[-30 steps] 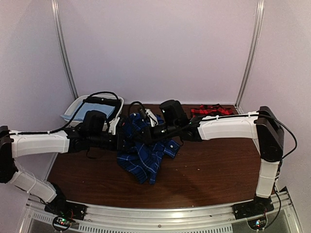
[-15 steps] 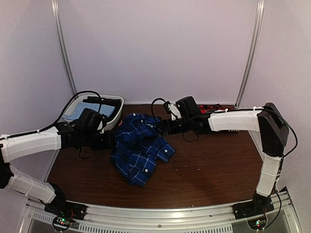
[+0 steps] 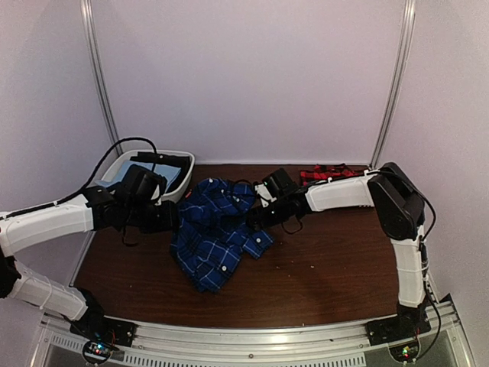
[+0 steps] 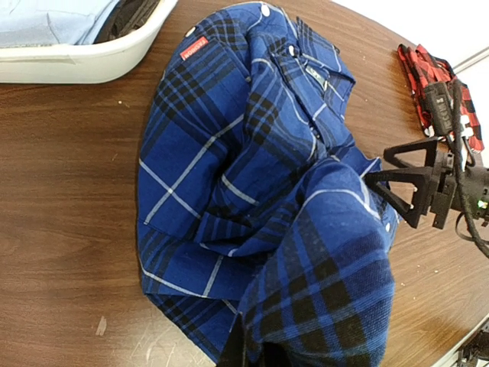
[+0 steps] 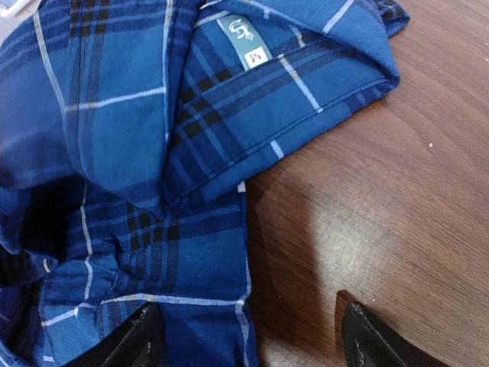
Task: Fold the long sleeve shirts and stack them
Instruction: Pick up the crumpled shirt from the center of the board.
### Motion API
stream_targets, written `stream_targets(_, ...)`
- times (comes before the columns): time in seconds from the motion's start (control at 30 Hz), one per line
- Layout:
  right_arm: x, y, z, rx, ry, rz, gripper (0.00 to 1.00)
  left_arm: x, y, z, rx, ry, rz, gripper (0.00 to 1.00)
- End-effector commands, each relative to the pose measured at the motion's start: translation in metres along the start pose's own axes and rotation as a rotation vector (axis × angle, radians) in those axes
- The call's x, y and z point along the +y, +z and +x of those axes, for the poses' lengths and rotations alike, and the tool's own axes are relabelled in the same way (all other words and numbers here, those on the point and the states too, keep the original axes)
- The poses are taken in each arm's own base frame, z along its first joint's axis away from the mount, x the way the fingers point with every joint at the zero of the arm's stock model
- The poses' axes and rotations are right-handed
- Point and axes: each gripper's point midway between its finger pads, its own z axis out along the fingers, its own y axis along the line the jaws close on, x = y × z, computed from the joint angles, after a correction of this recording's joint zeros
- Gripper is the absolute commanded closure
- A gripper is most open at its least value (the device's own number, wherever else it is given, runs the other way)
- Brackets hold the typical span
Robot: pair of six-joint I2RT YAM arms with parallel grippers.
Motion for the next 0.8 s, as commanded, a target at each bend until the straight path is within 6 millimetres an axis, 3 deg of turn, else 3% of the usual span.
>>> stream_targets(0.0, 0.016, 0.002, -0.006, -0.004, 0.017, -0.068, 0.25, -0.013, -0.007, -0.02, -0.043, -0.004, 0.036, 1.0)
stream_targets(0.2, 0.028, 0.007, -0.002, 0.004, 0.054, -0.143, 0.55, -0.021, -0.012, -0.028, -0.056, 0.003, 0.058, 1.0)
stream_targets(0.4, 0.027, -0.001, 0.002, 0.008, 0.086, -0.142, 0.98, -0.026, -0.019, -0.039, -0.075, 0.016, 0.054, 1.0)
stream_targets(0.57, -0.012, -0.03, -0.007, -0.025, 0.133, 0.015, 1.0, -0.026, -0.028, -0.051, -0.102, 0.029, 0.024, 1.0)
stream_targets(0.77, -0.079, -0.089, -0.015, -0.093, 0.209, 0.164, 1.0, -0.018, -0.046, -0.071, -0.148, 0.058, -0.06, 1.0)
